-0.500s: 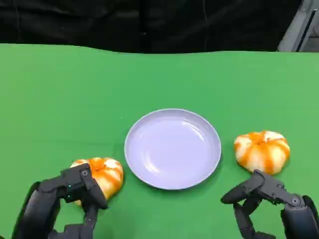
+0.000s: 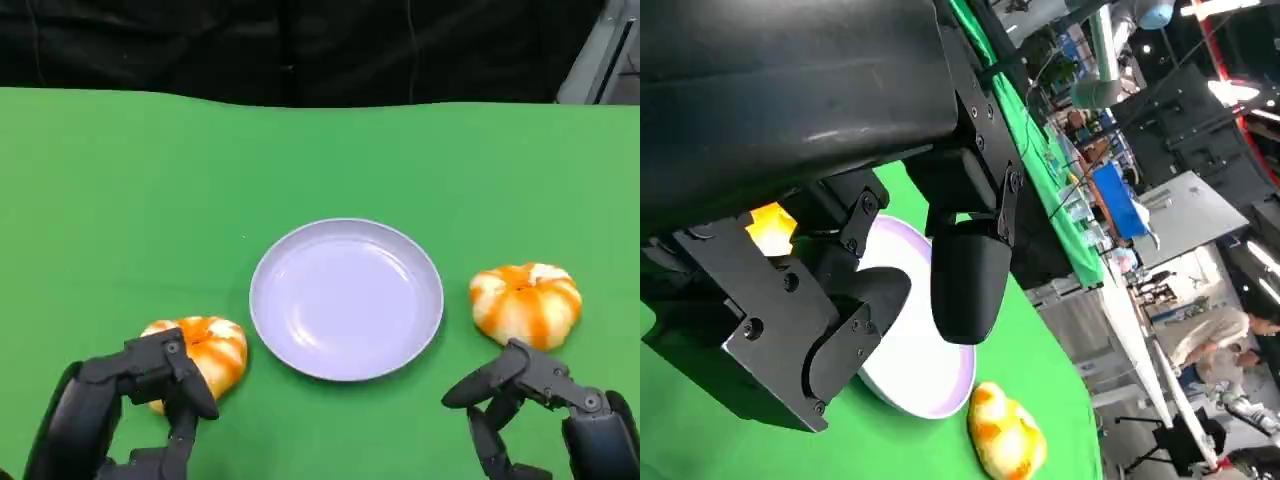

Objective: Grasp the bread from the table and place it into the plate.

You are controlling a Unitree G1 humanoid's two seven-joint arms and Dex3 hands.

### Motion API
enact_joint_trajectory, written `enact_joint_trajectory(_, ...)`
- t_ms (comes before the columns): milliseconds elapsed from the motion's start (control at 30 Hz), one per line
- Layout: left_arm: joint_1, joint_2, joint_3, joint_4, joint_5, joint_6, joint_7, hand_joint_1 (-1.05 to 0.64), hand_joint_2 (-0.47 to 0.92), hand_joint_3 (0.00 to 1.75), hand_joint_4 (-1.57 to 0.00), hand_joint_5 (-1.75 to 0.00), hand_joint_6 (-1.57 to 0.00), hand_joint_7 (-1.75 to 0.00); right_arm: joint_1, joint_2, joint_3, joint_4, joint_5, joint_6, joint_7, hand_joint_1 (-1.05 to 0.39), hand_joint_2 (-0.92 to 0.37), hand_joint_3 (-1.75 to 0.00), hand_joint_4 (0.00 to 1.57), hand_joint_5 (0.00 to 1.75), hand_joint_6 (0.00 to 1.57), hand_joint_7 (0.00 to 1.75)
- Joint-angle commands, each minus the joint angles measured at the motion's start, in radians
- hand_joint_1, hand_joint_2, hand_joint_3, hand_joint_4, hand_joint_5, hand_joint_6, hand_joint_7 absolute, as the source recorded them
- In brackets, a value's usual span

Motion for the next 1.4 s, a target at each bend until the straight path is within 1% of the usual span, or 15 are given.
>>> enact_joint_trajectory(33,-0.005,0.022,0.007,0.011,0.017,-0.024,0.007,0.04,0.33,1.43,-0.95,-1.58,-0.91,-1.38,0.002,-0.005,-0.001,-0.011,0.009,0.01,0.003,-0.15,-0.42,-1.17,0.77,1.57,0.72,1.18)
enact_joint_trajectory(433,-0.009,0.028,0.015,0.019,0.075,-0.042,0.03,0.02,0.33,1.41,-0.91,-1.61,-0.88,-1.33,-0.002,-0.008,0.003,-0.008,0.0,0.008,0.001,-0.15,-0.42,-1.15,0.78,1.58,0.72,1.19)
enact_joint_trajectory(667,-0.048,0.036,0.015,0.07,0.164,-0.078,0.088,0.02,0.34,1.37,-0.83,-1.55,-0.87,-1.17,0.0,-0.004,0.006,-0.01,-0.005,0.009,-0.004,-0.16,-0.43,-1.16,0.79,1.59,0.72,1.19)
enact_joint_trajectory(700,-0.059,0.045,0.016,0.083,0.194,-0.096,0.101,0.0,0.4,1.25,-0.79,-1.47,-0.85,-1.08,0.001,-0.004,0.006,-0.011,-0.005,0.01,-0.004,-0.15,-0.43,-1.17,0.78,1.59,0.72,1.19)
enact_joint_trajectory(767,-0.074,0.06,0.012,0.088,0.255,-0.105,0.122,-0.02,0.46,1.15,-0.76,-1.38,-0.85,-0.98,0.002,-0.003,0.006,-0.012,-0.005,0.01,-0.005,-0.15,-0.42,-1.17,0.78,1.59,0.72,1.19)
enact_joint_trajectory(800,-0.079,0.067,0.007,0.08,0.289,-0.092,0.129,-0.06,0.49,1.0,-0.71,-1.24,-0.79,-0.78,0.003,-0.003,0.006,-0.012,-0.006,0.009,-0.006,-0.15,-0.42,-1.18,0.77,1.59,0.72,1.19)
enact_joint_trajectory(867,-0.085,0.078,-0.003,0.058,0.352,-0.056,0.139,-0.08,0.56,0.8,-0.65,-1.12,-0.78,-0.53,0.003,-0.004,0.005,-0.011,-0.008,0.007,-0.008,-0.16,-0.42,-1.18,0.77,1.58,0.72,1.19)
enact_joint_trajectory(900,-0.09,0.085,-0.011,0.032,0.397,-0.008,0.131,-0.1,0.6,0.69,-0.63,-1.06,-0.78,-0.42,0.001,-0.004,0.005,-0.008,-0.007,0.005,-0.009,-0.15,-0.42,-1.18,0.78,1.58,0.72,1.19)
enact_joint_trajectory(933,-0.093,0.089,-0.017,0.011,0.428,0.029,0.126,-0.16,0.69,0.47,-0.55,-0.92,-0.72,-0.25,0.0,-0.005,0.004,-0.007,-0.006,0.004,-0.01,-0.15,-0.42,-1.18,0.77,1.58,0.72,1.19)
enact_joint_trajectory(1000,-0.121,0.108,-0.039,-0.038,0.544,0.142,0.105,-0.29,0.85,0.18,-0.45,-0.72,-0.62,-0.07,-0.001,-0.002,0.006,-0.005,-0.004,0.008,-0.011,-0.15,-0.42,-1.18,0.78,1.58,0.72,1.18)
enact_joint_trajectory(1033,-0.137,0.116,-0.05,-0.054,0.592,0.188,0.099,-0.33,0.88,0.11,-0.42,-0.66,-0.59,-0.04,-0.002,-0.001,0.006,-0.003,-0.004,0.009,-0.012,-0.15,-0.42,-1.18,0.78,1.58,0.73,1.18)
enact_joint_trajectory(1133,-0.168,0.133,-0.083,-0.086,0.678,0.29,0.084,-0.41,0.92,0.04,-0.36,-0.53,-0.49,0.0,-0.003,0.0,0.008,-0.001,-0.006,0.008,-0.014,-0.15,-0.42,-1.18,0.78,1.59,0.73,1.18)
enact_joint_trajectory(1267,-0.206,0.16,-0.128,-0.1,0.753,0.386,0.054,-0.42,0.92,0.04,-0.35,-0.49,-0.47,0.0,-0.003,0.001,0.009,0.0,-0.007,0.006,-0.015,-0.15,-0.41,-1.19,0.78,1.59,0.73,1.18)
enact_joint_trajectory(1300,-0.233,0.172,-0.149,-0.1,0.803,0.429,0.028,-0.51,0.92,0.05,-0.23,-0.42,-0.34,0.0,-0.003,0.001,0.01,0.001,-0.007,0.004,-0.015,-0.15,-0.41,-1.19,0.78,1.59,0.73,1.18)
enact_joint_trajectory(1400,-0.289,0.182,-0.208,-0.099,0.911,0.535,-0.036,-0.61,0.92,0.05,-0.15,-0.37,-0.22,0.0,-0.002,0.002,0.012,-0.001,-0.016,0.007,-0.019,-0.15,-0.41,-1.18,0.78,1.59,0.72,1.19)
